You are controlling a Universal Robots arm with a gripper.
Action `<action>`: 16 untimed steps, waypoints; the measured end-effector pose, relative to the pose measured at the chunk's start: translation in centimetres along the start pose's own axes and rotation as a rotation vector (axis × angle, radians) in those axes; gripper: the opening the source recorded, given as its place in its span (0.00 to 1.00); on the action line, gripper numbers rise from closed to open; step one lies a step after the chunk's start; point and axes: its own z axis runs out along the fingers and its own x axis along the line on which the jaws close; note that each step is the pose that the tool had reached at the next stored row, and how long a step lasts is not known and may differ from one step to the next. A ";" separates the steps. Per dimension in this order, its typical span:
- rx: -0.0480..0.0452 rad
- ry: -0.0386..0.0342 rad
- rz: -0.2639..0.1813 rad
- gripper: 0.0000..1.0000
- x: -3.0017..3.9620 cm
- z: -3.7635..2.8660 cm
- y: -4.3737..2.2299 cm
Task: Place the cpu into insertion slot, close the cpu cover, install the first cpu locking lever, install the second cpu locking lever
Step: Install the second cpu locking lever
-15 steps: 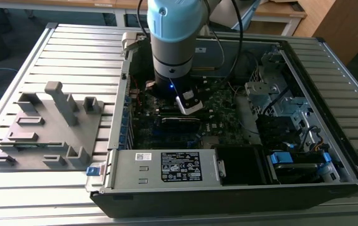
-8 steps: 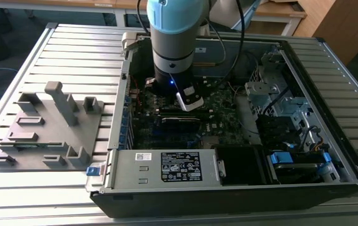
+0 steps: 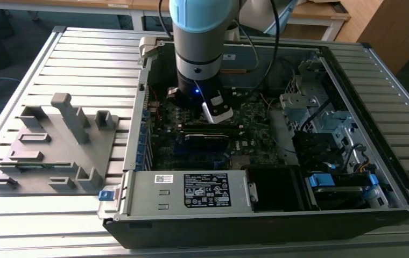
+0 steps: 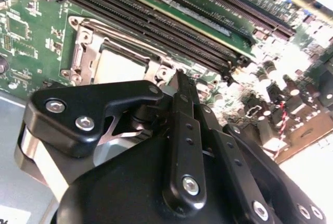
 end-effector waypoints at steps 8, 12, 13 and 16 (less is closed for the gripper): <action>0.0219 -0.0034 0.007 0.10 -1.50 0.36 0.84; 0.0377 -0.0048 0.007 0.10 -1.77 0.63 1.68; 0.0448 -0.0055 0.007 0.10 -1.81 0.70 1.87; 0.0682 -0.0076 0.007 0.10 -1.86 0.89 2.46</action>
